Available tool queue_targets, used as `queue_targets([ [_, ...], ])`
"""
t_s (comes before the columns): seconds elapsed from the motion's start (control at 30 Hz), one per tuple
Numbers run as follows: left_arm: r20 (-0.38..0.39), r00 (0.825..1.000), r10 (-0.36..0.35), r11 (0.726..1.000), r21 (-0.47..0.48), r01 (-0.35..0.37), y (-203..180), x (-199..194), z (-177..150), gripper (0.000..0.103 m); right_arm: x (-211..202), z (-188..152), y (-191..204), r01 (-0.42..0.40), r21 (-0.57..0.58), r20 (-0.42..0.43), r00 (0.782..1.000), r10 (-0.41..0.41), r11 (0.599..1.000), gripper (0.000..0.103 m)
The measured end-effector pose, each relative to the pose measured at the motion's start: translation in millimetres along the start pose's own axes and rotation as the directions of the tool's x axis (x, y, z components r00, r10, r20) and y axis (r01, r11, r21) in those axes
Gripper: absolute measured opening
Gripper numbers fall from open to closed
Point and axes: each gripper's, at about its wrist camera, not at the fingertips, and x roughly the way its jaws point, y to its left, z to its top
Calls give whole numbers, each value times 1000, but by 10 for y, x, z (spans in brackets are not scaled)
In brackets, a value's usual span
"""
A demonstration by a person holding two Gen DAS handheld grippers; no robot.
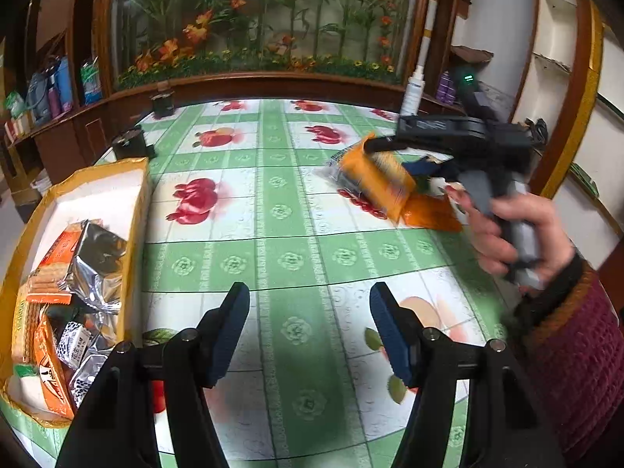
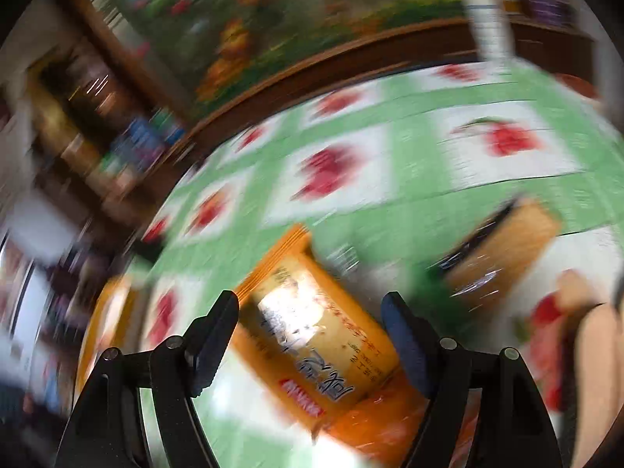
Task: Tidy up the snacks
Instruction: 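Grasp the yellow cheese biscuit pack with the left gripper while the right grasps an orange pack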
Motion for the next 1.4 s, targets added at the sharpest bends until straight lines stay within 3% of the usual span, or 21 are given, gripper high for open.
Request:
queue_targets([
  [0.07, -4, 1000, 8, 1000, -18, -8, 65, 0, 0, 64, -8, -126, 276, -103, -89, -92, 991, 95, 991, 81],
  [0.17, -13, 1000, 14, 999, -34, -15, 125, 15, 12, 64, -136, -178, 423, -217, -85, -96, 973, 208, 973, 81],
  [0.2, -18, 1000, 12, 999, -40, -13, 139, 23, 21, 66, -164, -173, 413, -219, -71, -87, 973, 212, 973, 81],
  [0.33, -52, 999, -11, 997, -77, 7, 171, 90, 56, 78, -362, -148, 300, -99, -46, -7, 995, 98, 994, 81],
  [0.5, -128, 991, -39, 996, -81, 29, 23, 319, 89, 81, -545, -192, 221, 16, -38, 37, 999, -14, 999, 81],
  [0.63, -184, 983, 9, 1000, -25, -13, -205, 573, 118, 81, -605, -186, 43, 65, -10, 43, 997, -64, 998, 81],
  [0.83, -220, 972, 87, 996, 44, -79, -352, 859, 118, 81, -404, -198, -284, 160, 20, -24, 987, -159, 987, 80],
  [0.9, -212, 973, 96, 995, 58, -85, -307, 913, 110, 81, -307, -215, -341, 155, 40, -56, 987, -152, 987, 80],
  [1.03, -162, 981, 111, 993, 59, -102, -121, 936, 156, 69, -258, -268, -384, 159, 58, -118, 981, -151, 986, 80],
  [1.13, -140, 983, 120, 992, 42, -115, 54, 976, 211, 69, -169, -379, -309, 33, 102, -200, 980, -12, 994, 81],
  [1.23, -135, 983, 126, 992, 22, -124, 185, 984, 244, 69, -129, -498, -111, -95, 86, -246, 963, 114, 992, 81],
  [1.4, -131, 984, 122, 992, 3, -123, 244, 958, 238, 69, -139, -567, 143, -14, -101, -208, 978, -7, 995, 81],
])
